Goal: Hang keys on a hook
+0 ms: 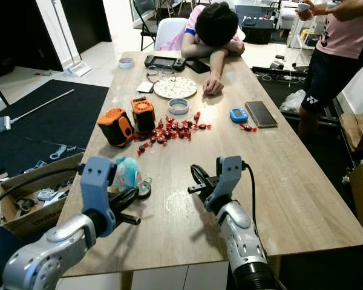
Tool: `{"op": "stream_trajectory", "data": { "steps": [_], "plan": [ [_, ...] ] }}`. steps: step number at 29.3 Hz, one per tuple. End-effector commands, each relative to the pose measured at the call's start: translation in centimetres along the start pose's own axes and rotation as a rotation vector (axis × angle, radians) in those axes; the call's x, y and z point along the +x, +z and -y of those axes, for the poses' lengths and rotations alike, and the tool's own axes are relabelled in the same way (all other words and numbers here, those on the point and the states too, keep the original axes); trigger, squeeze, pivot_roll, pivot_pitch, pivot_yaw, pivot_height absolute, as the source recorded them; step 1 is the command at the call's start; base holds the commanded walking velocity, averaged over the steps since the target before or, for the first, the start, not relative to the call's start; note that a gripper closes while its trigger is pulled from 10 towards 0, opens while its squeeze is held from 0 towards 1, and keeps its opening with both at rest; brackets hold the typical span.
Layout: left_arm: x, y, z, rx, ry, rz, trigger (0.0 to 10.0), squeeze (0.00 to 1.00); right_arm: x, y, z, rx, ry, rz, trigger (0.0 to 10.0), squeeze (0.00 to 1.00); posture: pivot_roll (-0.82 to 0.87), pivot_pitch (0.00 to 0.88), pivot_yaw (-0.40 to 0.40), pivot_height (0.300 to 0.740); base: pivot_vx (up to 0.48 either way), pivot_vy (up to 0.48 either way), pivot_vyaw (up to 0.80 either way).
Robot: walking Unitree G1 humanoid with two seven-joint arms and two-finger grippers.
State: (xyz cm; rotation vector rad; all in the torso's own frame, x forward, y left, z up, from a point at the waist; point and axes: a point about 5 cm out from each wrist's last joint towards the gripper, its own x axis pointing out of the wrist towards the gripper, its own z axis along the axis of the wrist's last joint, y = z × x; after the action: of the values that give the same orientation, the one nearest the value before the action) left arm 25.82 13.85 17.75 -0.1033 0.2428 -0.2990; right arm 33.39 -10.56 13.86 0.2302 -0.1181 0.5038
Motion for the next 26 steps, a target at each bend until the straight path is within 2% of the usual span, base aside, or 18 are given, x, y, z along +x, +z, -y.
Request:
{"op": "stream_trajectory", "data": {
  "steps": [1, 2, 6, 7, 8, 11, 12, 13, 14, 15, 16, 17, 18, 20, 21, 22, 24, 26],
  "plan": [
    [-0.2, -0.2, 0.0, -0.046, 0.019, 0.018, 10.0, 0.0, -0.2, -0.5, -0.2, 0.002, 0.005, -0.009, 10.0, 0.0, 0.24, 0.115, 0.016, 0.74, 0.0, 0.0, 0.0],
    [-0.2, 0.2, 0.2, -0.101, 0.004, 0.049, 10.0, 0.0, -0.2, -0.5, -0.2, 0.002, 0.004, -0.007, 10.0, 0.0, 0.24, 0.109, 0.014, 0.74, 0.0, 0.0, 0.0],
    [-0.3, 1.0, 0.4, -0.185, -0.018, 0.115, 10.0, 0.0, -0.2, -0.4, -0.2, 0.002, 0.003, -0.005, 10.0, 0.0, 0.24, 0.116, 0.009, 0.74, 0.0, 0.0, 0.0],
    [-0.3, 1.0, 0.4, -0.185, -0.018, 0.115, 10.0, 0.0, -0.2, -0.4, -0.2, 0.002, 0.003, -0.005, 10.0, 0.0, 0.24, 0.116, 0.009, 0.74, 0.0, 0.0, 0.0],
    [-0.4, 2.0, 0.3, -0.193, -0.004, 0.18, 10.0, 0.0, -0.2, -0.2, 0.0, -0.005, -0.006, 0.004, 10.0, 0.0, 0.23, 0.139, 0.001, 0.74, 0.0, 0.0, 0.0],
    [-0.4, 2.0, 0.3, -0.193, -0.004, 0.18, 10.0, 0.0, -0.2, -0.2, 0.0, -0.005, -0.006, 0.004, 10.0, 0.0, 0.23, 0.139, 0.001, 0.74, 0.0, 0.0, 0.0],
    [-0.5, 2.9, 0.0, -0.147, 0.029, 0.233, 10.0, 0.0, -0.3, 0.3, 0.3, -0.021, -0.024, 0.024, 10.0, 0.0, 0.23, 0.142, -0.005, 0.74, 0.0, 0.0, 0.0],
    [-0.5, 3.6, -0.3, -0.009, 0.097, 0.283, 10.0, 0.0, -0.4, 1.1, 0.7, -0.072, -0.068, 0.061, 10.0, 0.0, 0.23, 0.139, -0.002, 0.74, 0.0, 0.0, 0.0],
    [-0.5, 3.6, -0.3, -0.009, 0.097, 0.283, 10.0, 0.0, -0.4, 1.1, 0.7, -0.072, -0.068, 0.061, 10.0, 0.0, 0.23, 0.139, -0.002, 0.74, 0.0, 0.0, 0.0],
    [-0.6, 4.1, -0.7, 0.105, 0.164, 0.333, 10.0, 0.0, -0.6, 2.0, 0.9, -0.138, -0.112, 0.106, 10.0, 0.0, 0.23, 0.138, 0.001, 0.74, 0.0, 0.0, 0.0],
    [-0.6, 4.1, -0.7, 0.105, 0.164, 0.333, 10.0, 0.0, -0.6, 2.0, 0.9, -0.138, -0.112, 0.106, 10.0, 0.0, 0.23, 0.138, 0.001, 0.74, 0.0, 0.0, 0.0],
    [-0.8, 4.5, -0.9, 0.19, 0.211, 0.377, 10.0, 0.0, -0.9, 2.6, 0.8, -0.181, -0.14, 0.143, 10.0, 0.0, 0.23, 0.136, 0.002, 0.74, 0.0, 0.0, 0.0],
    [-1.2, 4.7, -0.8, 0.33, 0.25, 0.42, 10.0, 0.0, -1.5, 3.0, 0.5, -0.22, -0.169, 0.174, 10.0, 0.0, 0.23, 0.13, 0.0, 0.74, 0.0, 0.0, 0.0],
    [-1.6, 4.7, -0.4, 0.499, 0.263, 0.465, 10.0, 0.0, -2.2, 3.3, 0.4, -0.242, -0.215, 0.196, 10.0, 0.0, 0.22, 0.136, -0.005, 0.74, 0.0, 0.0, 0.0],
    [-1.6, 4.7, -0.4, 0.499, 0.263, 0.465, 10.0, 0.0, -2.2, 3.3, 0.4, -0.242, -0.215, 0.196, 10.0, 0.0, 0.22, 0.136, -0.005, 0.74, 0.0, 0.0, 0.0],
    [-1.6, 4.4, -0.2, 0.561, 0.249, 0.467, 10.0, 0.0, -2.5, 3.4, 0.4, -0.238, -0.233, 0.205, 10.0, 0.0, 0.21, 0.131, 0.006, 0.74, 0.0, 0.0, 0.0],
    [-1.4, 3.9, -0.1, 0.529, 0.233, 0.445, 10.0, 0.0, -2.6, 3.5, 0.4, -0.226, -0.237, 0.204, 10.0, 0.0, 0.21, 0.121, 0.006, 0.74, 0.0, 0.0, 0.0],
    [-1.1, 2.9, -0.1, 0.441, 0.215, 0.394, 10.0, 0.0, -2.9, 3.3, 0.4, -0.208, -0.254, 0.201, 10.0, 0.0, 0.2, 0.117, 0.01, 0.74, 0.0, 0.0, 0.0]
  ]
}}
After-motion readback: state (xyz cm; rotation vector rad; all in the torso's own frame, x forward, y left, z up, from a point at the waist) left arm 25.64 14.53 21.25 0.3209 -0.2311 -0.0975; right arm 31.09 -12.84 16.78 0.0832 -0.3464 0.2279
